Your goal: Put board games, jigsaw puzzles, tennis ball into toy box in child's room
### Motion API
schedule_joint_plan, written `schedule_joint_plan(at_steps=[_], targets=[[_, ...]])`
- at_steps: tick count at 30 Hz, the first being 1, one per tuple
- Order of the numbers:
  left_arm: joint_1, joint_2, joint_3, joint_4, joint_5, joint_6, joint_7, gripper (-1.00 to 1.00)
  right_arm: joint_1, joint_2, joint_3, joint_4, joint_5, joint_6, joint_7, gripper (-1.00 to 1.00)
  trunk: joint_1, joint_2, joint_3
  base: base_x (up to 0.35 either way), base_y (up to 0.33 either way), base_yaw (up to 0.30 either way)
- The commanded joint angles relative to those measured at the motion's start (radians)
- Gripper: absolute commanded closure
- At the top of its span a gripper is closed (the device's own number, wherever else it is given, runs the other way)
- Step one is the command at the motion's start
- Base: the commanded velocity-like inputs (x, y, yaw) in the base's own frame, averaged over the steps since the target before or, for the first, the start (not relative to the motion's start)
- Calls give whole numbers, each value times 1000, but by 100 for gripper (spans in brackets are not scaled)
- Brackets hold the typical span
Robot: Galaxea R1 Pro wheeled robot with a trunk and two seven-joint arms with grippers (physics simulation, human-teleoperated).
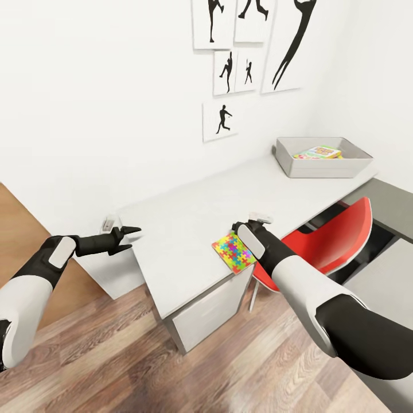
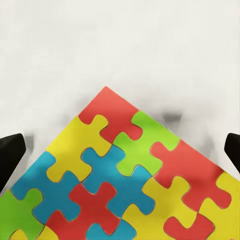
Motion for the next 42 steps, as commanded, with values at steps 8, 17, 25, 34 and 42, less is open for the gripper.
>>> schedule_joint_plan(at_steps=[8, 17, 25, 34, 42], targets=[[0, 0, 2, 1, -18, 1, -4, -100, -1, -1, 6, -1, -7, 5, -7, -100, 0, 0, -1, -18, 1, 0], [1, 0, 2, 1, -18, 1, -4, -100, -1, -2, 6, -1, -9, 6, -6, -100, 0, 0, -1, -31, 0, 0], [1, 0, 2, 1, -16, 1, -4, -100, -1, -2, 6, -1, -8, 6, -6, -100, 0, 0, -1, -37, 0, 0], [1, 0, 2, 1, -17, 1, -4, -100, -1, -2, 6, -1, -8, 6, -6, -100, 0, 0, -1, -77, 0, 0], [1, 0, 2, 1, -16, 1, -4, -100, -1, -2, 6, -1, -8, 6, -4, -100, 0, 0, -1, -55, 25, 0]])
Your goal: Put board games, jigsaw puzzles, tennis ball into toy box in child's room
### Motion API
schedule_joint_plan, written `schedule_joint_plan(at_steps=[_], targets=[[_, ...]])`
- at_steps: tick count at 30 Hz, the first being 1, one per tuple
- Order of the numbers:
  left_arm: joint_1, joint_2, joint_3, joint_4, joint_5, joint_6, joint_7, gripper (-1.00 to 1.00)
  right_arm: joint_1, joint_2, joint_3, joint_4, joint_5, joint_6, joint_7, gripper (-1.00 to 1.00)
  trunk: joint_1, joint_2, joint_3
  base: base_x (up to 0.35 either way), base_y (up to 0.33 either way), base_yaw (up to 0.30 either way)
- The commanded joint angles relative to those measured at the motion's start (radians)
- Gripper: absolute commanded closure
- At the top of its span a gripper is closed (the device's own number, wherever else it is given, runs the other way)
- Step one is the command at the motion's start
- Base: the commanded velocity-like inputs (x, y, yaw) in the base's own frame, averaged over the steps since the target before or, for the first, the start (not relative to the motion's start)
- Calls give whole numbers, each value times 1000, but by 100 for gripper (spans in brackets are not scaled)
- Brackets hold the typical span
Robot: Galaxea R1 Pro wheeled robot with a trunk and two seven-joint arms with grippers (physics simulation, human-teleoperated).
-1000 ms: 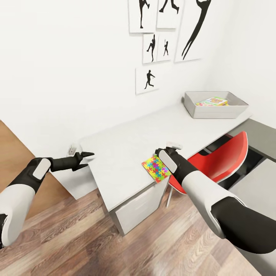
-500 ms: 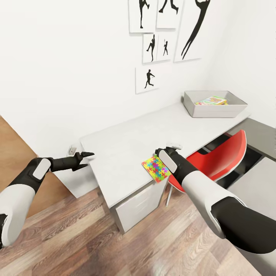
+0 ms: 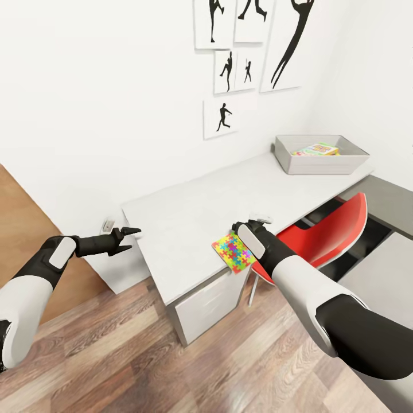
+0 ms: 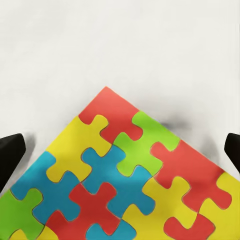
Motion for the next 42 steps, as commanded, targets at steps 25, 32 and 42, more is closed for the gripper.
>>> schedule_joint_plan(at_steps=[25, 32, 42], targets=[[-1, 0, 4, 0, -6, 4, -5, -100, -1, -1, 5, -1, -8, 3, -7, -100, 0, -1, -1, -34, 3, 0], [-1, 0, 4, 0, -7, 4, -5, -100, -1, -1, 2, -1, -10, 4, -7, -100, 0, -1, -1, -2, 0, 0], [-1, 0, 4, 0, -6, 4, -5, -100, -1, -2, 2, -1, -10, 4, -7, -100, 0, -1, -1, 0, 0, 0]])
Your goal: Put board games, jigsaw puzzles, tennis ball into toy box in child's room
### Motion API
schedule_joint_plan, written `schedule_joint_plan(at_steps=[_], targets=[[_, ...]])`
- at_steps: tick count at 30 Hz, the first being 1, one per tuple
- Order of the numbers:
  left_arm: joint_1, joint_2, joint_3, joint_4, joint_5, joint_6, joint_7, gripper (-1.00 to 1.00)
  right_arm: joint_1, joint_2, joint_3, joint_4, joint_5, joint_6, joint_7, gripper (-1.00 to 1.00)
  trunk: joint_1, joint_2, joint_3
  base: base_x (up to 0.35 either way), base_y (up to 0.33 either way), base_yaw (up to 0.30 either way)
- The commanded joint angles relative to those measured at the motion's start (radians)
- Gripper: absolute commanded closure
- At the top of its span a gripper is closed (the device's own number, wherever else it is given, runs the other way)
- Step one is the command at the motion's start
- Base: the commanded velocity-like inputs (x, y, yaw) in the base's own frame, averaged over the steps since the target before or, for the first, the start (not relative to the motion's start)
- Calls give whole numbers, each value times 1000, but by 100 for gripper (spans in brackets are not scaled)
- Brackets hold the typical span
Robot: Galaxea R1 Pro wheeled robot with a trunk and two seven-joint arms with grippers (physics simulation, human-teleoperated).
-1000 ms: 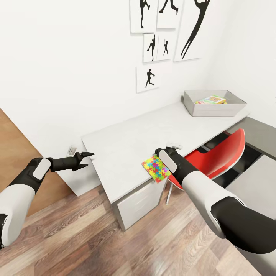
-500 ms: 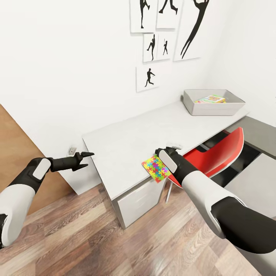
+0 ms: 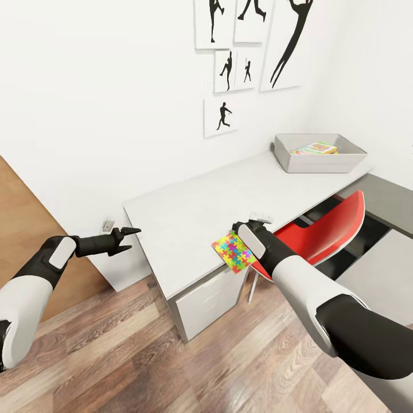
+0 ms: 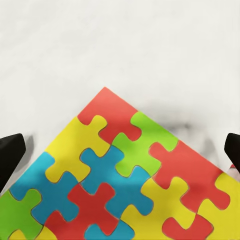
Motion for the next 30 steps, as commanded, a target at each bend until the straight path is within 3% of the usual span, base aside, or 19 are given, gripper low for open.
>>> schedule_joint_plan(at_steps=[1, 11, 30], targets=[[-1, 0, 4, 0, -5, 4, -5, -100, -1, -1, 6, -1, -9, 5, -8, -100, 0, -1, -1, 0, 0, 0], [-1, 0, 4, 0, -5, 4, -5, -100, -1, -1, 5, -1, -9, 5, -8, -100, 0, -1, 2, 0, 0, 0], [-1, 0, 4, 0, -5, 4, -5, -100, -1, -1, 5, -2, -8, 5, -8, -100, 0, -1, 31, 0, 0, 0]])
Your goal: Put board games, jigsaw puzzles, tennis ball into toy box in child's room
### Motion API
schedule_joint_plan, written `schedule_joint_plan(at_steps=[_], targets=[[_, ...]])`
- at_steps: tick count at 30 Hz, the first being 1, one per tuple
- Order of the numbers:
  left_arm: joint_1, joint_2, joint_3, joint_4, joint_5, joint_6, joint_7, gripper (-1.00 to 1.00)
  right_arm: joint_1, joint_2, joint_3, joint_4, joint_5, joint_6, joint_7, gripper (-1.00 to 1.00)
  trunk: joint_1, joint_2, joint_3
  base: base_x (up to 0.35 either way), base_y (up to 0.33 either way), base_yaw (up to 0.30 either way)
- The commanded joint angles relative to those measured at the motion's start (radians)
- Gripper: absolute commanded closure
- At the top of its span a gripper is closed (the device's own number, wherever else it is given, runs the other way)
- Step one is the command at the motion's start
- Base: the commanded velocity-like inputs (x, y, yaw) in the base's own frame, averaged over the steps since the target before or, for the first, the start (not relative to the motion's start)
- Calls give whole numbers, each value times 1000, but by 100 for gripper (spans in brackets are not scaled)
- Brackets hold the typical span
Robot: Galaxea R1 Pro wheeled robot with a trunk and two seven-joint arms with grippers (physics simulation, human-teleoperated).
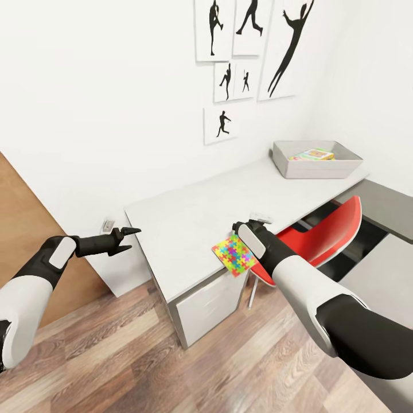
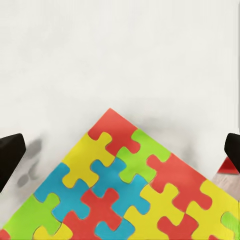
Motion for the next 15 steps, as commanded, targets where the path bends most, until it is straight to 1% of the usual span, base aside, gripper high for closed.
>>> schedule_joint_plan(at_steps=[1, 15], targets=[[-1, 0, 4, 0, -6, 4, -5, -100, -1, -1, 6, -1, -6, 4, -7, -100, 0, -1, 1, 0, 0, 0], [11, 1, 6, 0, -7, 4, -7, -100, -1, -1, 6, -7, -5, 4, -7, -100, 0, -1, 24, 0, 0, 0]])
